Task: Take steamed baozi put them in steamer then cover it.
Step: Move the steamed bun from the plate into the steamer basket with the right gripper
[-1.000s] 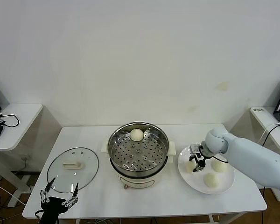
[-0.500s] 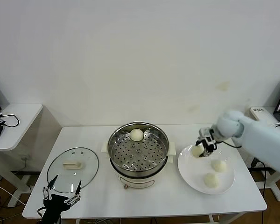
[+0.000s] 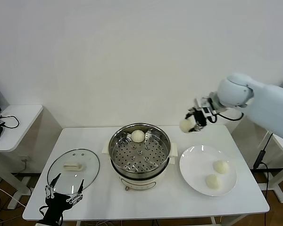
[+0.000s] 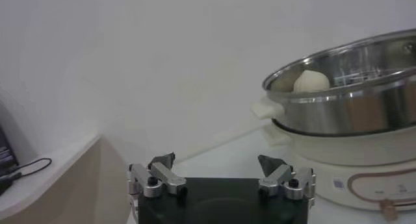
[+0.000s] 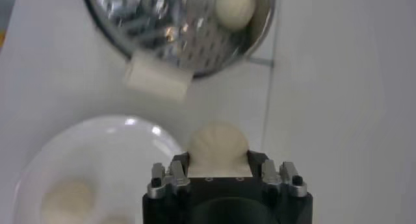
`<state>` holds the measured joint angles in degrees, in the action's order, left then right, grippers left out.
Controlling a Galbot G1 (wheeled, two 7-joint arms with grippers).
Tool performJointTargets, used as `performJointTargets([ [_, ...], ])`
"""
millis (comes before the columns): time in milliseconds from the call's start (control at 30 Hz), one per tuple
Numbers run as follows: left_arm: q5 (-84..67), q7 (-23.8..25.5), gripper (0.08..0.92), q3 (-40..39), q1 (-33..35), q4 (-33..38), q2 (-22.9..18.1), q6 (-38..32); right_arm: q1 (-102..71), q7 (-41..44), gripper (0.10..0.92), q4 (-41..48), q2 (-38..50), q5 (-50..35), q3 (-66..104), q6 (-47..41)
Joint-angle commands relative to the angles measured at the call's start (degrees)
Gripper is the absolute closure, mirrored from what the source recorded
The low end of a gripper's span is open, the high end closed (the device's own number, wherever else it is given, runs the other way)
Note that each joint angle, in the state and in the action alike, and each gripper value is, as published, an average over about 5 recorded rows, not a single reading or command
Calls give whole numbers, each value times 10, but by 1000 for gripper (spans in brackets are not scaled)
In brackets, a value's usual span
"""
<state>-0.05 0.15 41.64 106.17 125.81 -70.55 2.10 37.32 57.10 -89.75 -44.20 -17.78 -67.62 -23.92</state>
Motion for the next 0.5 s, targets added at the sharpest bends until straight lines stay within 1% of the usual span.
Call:
performJointTargets([
  [33,-3,0,177,9,-1,-6,2,0,22,-47,440,12,-157,-113,-37,-66],
  [267,-4,0,177,17,-4,-8,0,0,-44,-85,440,61,-239,-147,-28,-113],
  [500,-5,0,177,21,-2,-9,-4,-1,-96,-105,440,104,-282,-140,-20,-132],
])
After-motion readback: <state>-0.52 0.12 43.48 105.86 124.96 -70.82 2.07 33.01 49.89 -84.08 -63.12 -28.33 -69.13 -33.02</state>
